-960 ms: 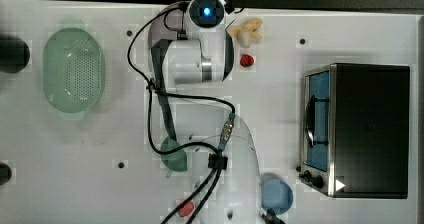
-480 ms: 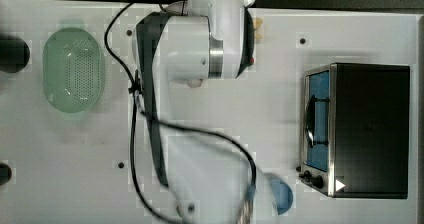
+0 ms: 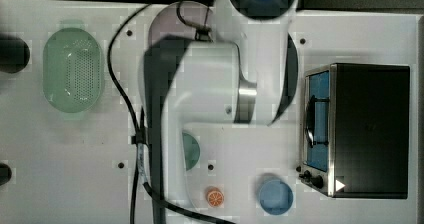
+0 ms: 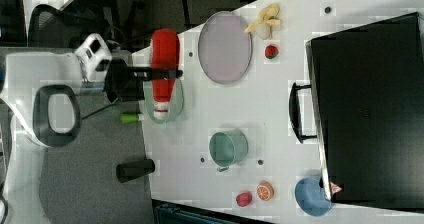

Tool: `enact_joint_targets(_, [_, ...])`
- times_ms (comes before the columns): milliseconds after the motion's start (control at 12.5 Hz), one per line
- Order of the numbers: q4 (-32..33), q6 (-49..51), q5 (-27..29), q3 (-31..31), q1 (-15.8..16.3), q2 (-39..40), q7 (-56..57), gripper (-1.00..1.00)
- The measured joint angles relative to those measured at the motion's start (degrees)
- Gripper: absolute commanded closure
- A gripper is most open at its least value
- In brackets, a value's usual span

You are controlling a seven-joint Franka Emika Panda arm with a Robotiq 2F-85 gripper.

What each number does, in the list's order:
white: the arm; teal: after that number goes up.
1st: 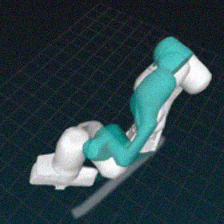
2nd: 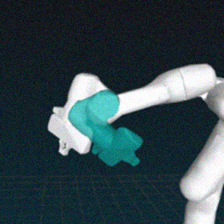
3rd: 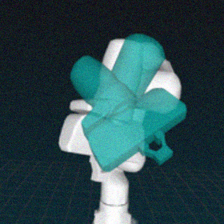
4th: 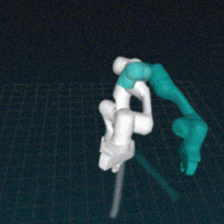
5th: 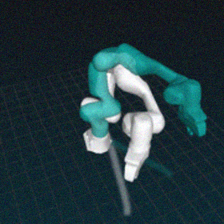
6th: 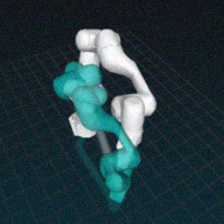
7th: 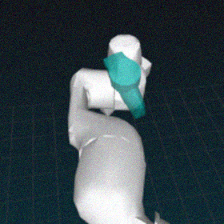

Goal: Pick ketchup from plate and place it on table.

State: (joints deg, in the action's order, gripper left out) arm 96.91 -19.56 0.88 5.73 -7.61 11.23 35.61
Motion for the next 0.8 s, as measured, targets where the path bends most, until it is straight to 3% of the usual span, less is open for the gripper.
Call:
enact_joint_targets(480, [23.05, -9.62, 0.06, -2.04, -1.34, -0.43, -0.08, -0.24])
enact_joint_targets(800, [33.12, -23.08, 0.42, -2.42, -1.12, 4.11, -0.11, -0.29])
